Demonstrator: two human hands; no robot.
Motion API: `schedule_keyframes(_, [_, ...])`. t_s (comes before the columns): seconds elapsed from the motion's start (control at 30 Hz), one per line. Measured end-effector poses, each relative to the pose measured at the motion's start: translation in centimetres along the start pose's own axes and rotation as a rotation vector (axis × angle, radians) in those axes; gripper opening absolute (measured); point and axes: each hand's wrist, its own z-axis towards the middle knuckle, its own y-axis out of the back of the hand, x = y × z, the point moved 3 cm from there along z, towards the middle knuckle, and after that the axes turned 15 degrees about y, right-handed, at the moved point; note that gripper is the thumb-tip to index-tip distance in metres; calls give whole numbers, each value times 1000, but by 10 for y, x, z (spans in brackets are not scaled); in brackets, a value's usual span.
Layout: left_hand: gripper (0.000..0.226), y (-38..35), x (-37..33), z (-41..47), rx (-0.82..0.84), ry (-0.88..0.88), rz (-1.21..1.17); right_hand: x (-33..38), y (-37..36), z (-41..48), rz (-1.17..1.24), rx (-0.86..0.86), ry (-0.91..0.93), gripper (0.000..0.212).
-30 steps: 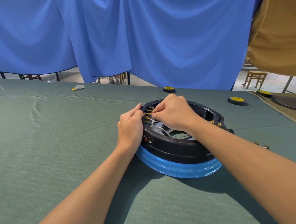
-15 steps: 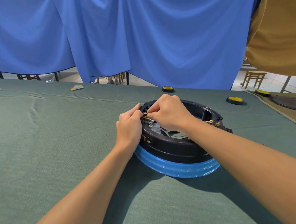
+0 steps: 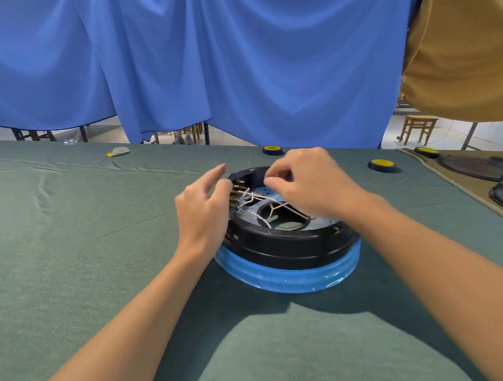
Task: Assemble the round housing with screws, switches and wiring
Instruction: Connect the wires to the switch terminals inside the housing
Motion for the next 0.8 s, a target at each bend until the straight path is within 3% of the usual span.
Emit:
schedule_keyframes(0.2, [34,-26,-31,-59,-188,-827,572,-50,49,-67,-19,-261,-106,13])
schedule_keyframes(0.37, [24,-64,-40,-92,-231,-1194,798,-103,52,-115,-37,-63,-294,13])
schedule_keyframes(0.43, [23,-78,-43,-101,-245,-1223,877,-116,47,-132,-20,-8,-356,14])
schedule_keyframes(0.63, [23,-114,-61,-111,-325,-1069,932,-133,37,-154,4,87,-463,15])
schedule_keyframes(0.8, [24,-124,-50,-111,-329,-1067,1000,-138,41,-155,-146,80,-553,27])
